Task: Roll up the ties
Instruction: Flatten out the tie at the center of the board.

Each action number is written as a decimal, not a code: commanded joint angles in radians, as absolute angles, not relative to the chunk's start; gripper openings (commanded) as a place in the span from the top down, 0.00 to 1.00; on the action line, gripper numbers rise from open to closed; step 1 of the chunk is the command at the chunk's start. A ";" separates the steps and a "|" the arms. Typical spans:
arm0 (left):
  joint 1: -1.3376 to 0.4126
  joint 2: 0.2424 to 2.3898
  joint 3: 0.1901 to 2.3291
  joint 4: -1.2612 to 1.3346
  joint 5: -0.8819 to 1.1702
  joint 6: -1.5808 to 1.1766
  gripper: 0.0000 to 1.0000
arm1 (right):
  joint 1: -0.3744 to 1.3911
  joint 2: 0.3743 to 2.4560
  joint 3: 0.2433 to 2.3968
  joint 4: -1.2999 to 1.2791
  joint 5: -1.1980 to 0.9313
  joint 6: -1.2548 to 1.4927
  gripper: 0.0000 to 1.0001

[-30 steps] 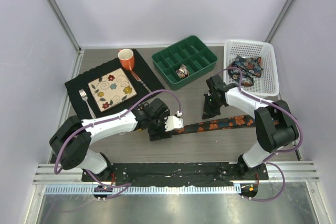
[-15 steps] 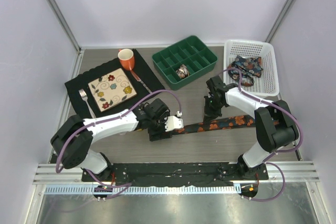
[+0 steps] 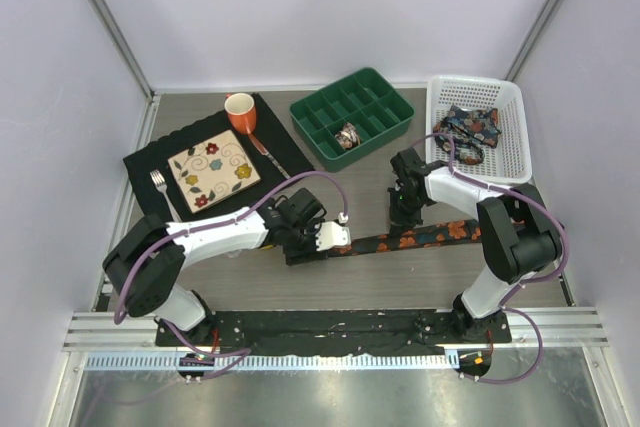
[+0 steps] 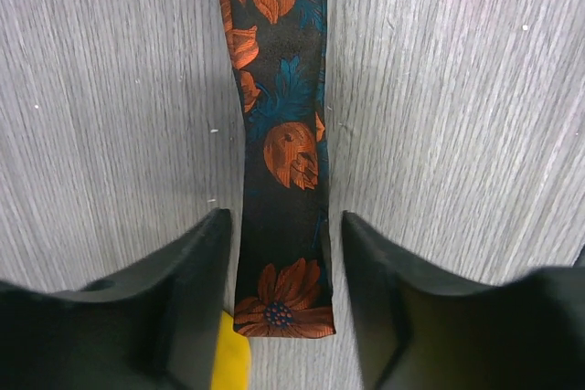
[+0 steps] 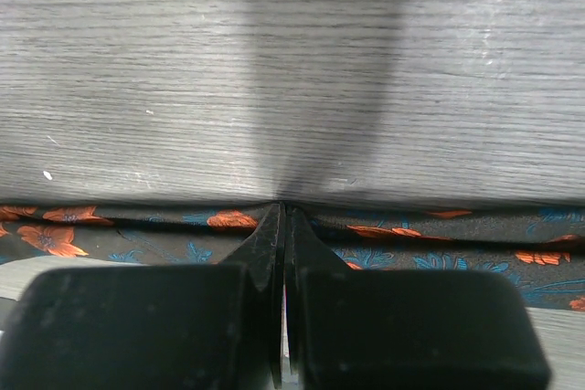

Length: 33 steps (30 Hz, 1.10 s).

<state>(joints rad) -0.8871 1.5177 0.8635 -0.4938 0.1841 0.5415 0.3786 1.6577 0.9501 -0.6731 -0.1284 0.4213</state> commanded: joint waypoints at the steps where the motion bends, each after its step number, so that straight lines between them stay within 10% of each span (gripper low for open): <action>1: -0.871 1.477 0.879 -0.480 0.199 0.555 0.54 | 0.380 1.683 0.936 -0.660 -0.066 0.388 0.99; 13: -0.824 1.416 0.807 -0.532 0.216 0.581 0.67 | 0.367 1.686 0.940 -0.669 -0.055 0.362 0.99; 22: -0.822 1.430 0.824 -0.526 0.233 0.574 0.33 | 0.367 1.603 1.020 -0.721 -0.123 0.357 0.93; 33: -0.761 1.250 0.778 -0.606 0.310 0.606 0.25 | 0.422 1.506 1.057 -0.595 -0.408 0.546 0.86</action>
